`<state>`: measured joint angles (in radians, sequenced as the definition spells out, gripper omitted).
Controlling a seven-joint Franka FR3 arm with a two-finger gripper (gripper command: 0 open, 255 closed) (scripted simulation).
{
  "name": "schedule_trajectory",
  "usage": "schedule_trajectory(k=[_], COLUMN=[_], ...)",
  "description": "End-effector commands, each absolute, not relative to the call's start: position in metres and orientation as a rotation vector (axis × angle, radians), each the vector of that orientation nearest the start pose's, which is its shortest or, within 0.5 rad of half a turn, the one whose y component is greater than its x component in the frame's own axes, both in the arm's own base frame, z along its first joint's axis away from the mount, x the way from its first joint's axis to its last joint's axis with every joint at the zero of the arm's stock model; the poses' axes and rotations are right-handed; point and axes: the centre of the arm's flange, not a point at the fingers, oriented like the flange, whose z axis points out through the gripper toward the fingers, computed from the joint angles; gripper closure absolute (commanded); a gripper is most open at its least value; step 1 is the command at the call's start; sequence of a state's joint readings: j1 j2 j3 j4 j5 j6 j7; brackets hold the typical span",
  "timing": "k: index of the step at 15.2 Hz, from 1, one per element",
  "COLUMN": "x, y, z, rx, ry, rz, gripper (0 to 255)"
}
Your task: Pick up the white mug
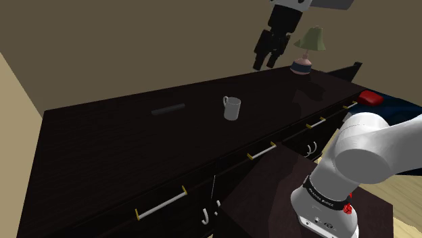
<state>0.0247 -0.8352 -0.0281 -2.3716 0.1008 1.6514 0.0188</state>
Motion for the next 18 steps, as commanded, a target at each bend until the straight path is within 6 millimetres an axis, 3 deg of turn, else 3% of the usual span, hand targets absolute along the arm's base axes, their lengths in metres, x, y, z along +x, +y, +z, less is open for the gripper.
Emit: schedule_trajectory(k=[1,18], x=[0.302,0.437], y=[0.006,-0.065], z=[0.606,0.444], rx=[-3.014,-3.094], ry=[0.025,0.109], rz=[-0.171,-0.103], gripper=[0,0])
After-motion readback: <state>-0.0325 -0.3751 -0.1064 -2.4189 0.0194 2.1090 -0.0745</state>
